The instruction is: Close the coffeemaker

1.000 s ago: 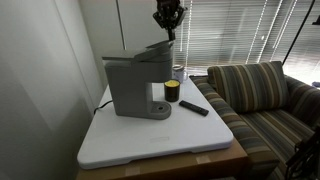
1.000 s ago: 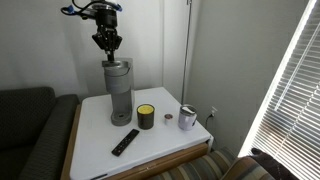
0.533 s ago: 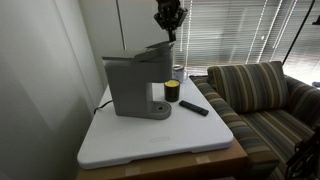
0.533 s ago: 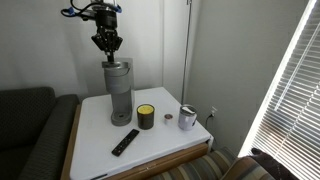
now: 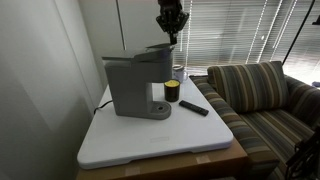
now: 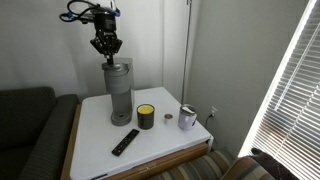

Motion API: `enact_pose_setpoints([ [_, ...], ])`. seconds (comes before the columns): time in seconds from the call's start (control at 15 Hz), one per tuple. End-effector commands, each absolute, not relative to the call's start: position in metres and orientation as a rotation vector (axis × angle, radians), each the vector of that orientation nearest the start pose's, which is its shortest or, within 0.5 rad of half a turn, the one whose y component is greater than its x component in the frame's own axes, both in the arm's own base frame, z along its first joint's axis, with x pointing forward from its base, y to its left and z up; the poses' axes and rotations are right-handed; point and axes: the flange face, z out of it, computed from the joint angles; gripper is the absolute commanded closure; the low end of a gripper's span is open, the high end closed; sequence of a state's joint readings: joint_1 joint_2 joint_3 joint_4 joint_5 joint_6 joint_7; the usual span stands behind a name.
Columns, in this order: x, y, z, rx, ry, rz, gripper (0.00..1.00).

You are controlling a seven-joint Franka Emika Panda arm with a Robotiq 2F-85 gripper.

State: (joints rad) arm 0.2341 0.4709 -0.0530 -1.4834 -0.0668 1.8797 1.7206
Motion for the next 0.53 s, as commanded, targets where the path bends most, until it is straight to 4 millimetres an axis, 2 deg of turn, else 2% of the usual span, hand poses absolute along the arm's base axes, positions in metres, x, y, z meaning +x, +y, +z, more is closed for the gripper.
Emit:
enact_pose_setpoints([
  [0.0, 0.656, 0.122, 0.363, -2.308, 2.265, 0.004, 1.0],
  [0.2, 0.648, 0.121, 0.341, -2.266, 2.302, 0.001, 1.0],
  [0.47, 0.641, 0.121, 0.351, -2.209, 2.322, -0.03, 1.0],
])
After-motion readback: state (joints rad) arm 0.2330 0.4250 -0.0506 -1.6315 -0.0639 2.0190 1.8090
